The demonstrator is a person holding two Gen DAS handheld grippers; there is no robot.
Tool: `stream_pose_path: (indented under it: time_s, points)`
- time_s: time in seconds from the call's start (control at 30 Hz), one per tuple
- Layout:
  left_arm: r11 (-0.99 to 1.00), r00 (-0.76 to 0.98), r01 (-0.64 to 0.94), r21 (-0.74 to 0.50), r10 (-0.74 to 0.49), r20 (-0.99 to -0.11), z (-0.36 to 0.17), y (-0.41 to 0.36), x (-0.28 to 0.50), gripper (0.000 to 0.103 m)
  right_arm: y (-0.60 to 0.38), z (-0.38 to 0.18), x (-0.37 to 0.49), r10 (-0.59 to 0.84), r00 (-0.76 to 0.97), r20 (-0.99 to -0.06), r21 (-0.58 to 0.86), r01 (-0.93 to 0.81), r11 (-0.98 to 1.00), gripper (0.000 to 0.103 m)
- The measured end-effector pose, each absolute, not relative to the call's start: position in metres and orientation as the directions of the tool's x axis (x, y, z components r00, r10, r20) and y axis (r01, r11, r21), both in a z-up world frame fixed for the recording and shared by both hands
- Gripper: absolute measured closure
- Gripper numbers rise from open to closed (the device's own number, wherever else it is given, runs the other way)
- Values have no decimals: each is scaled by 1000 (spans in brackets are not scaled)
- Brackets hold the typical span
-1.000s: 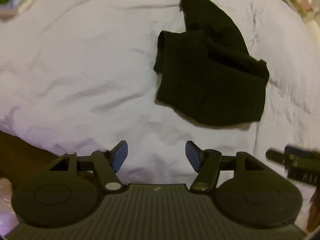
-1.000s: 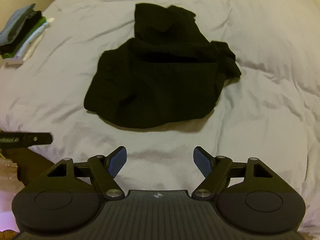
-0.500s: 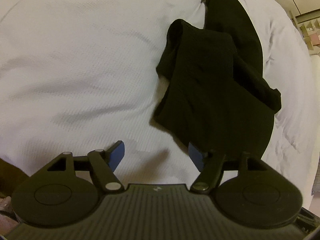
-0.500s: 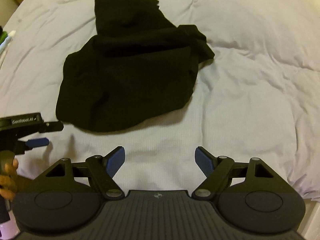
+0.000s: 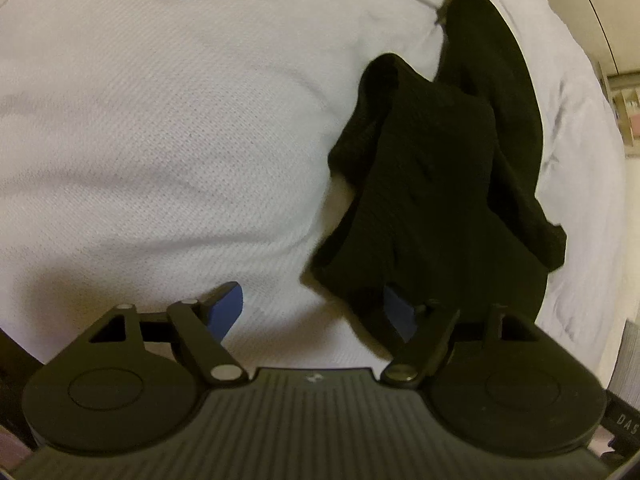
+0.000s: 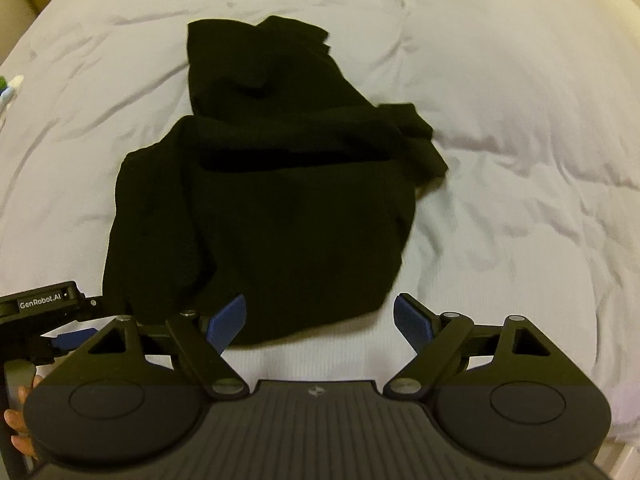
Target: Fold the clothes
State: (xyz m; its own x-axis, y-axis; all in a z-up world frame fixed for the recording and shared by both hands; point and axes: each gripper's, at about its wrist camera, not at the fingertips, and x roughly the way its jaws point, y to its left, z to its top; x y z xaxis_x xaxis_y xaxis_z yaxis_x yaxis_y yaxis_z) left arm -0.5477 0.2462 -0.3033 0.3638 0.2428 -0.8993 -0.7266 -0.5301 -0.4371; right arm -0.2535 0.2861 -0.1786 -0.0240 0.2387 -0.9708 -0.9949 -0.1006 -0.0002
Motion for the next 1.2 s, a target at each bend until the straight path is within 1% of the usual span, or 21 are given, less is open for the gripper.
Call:
stream_pose_path:
  time_s: [0.1, 0.17, 0.33, 0.37, 0.4, 0.43, 0.47, 0.5, 0.57, 0.63, 0.8, 0.83, 0.87, 0.9, 0.93, 0.97, 1.03, 1.07, 1.13, 1.2]
  points:
    - [-566, 332, -706, -425, 266, -905, -307, 245, -542, 22, 298, -182, -254, 236, -41, -971, 5, -989, -151, 20]
    - [-592, 306, -688, -419, 286, -908, -309, 242, -538, 17, 306, -184, -252, 236, -55, -970, 9, -981, -195, 19]
    - [-680, 180, -620, -391, 362, -915, -311, 231, -518, 15, 324, -190, -236, 231, -91, -969, 13, -948, -319, 19]
    - [-649, 159, -653, -390, 387, -908, -300, 230, -507, 19, 327, -190, -231, 230, -91, -969, 8, -940, -341, 19]
    - [-608, 140, -692, -388, 415, -899, -287, 230, -495, 26, 329, -189, -224, 233, -96, -968, 6, -933, -359, 19]
    - [-566, 123, -729, -384, 443, -888, -274, 229, -482, 55, 330, -187, -216, 238, -103, -966, 6, -927, -376, 19]
    - [-523, 107, -765, -376, 472, -875, -261, 229, -470, 71, 332, -185, -206, 243, -107, -964, 4, -922, -388, 19]
    - [-479, 93, -798, -365, 501, -861, -247, 228, -457, 72, 333, -182, -195, 248, -106, -963, 0, -919, -394, 19]
    - [-388, 70, -859, -334, 558, -827, -221, 227, -432, 89, 334, -176, -171, 260, -104, -960, -7, -919, -393, 19]
    - [-296, 54, -909, -293, 613, -788, -195, 226, -407, 94, 336, -169, -142, 273, -103, -956, -9, -926, -378, 19]
    - [-69, 47, -987, -146, 741, -670, -128, 223, -344, 94, 340, -154, -71, 313, -95, -945, -6, -952, -307, 19]
    - [50, 129, -989, -138, 743, -656, -118, 219, -320, 94, 341, -151, -58, 321, -90, -943, -7, -956, -292, 19]
    - [181, 224, -974, -133, 730, -646, -109, 215, -294, 93, 342, -147, -44, 330, -87, -940, -6, -962, -272, 19]
    - [313, 325, -940, -138, 687, -650, -107, 207, -266, 93, 343, -144, -32, 337, -86, -938, -3, -967, -256, 19]
    - [424, 400, -895, -138, 626, -670, -113, 198, -240, 93, 343, -142, -20, 344, -84, -935, -1, -970, -241, 18]
    - [497, 432, -858, -128, 566, -702, -124, 189, -217, 91, 343, -140, -9, 352, -82, -932, 0, -974, -227, 18]
    - [541, 410, -832, -123, 451, -793, -160, 172, -184, 89, 340, -139, 9, 356, -71, -932, -4, -979, -205, 18]
    - [533, 379, -837, -123, 401, -834, -178, 165, -176, 88, 338, -140, 16, 354, -64, -933, -7, -981, -196, 18]
    - [495, 334, -858, -140, 329, -883, -205, 150, -177, 88, 333, -143, 27, 341, -54, -938, -11, -983, -185, 18]
    - [434, 326, -883, -179, 294, -898, -216, 135, -191, 88, 325, -150, 34, 315, -42, -948, -18, -983, -182, 18]
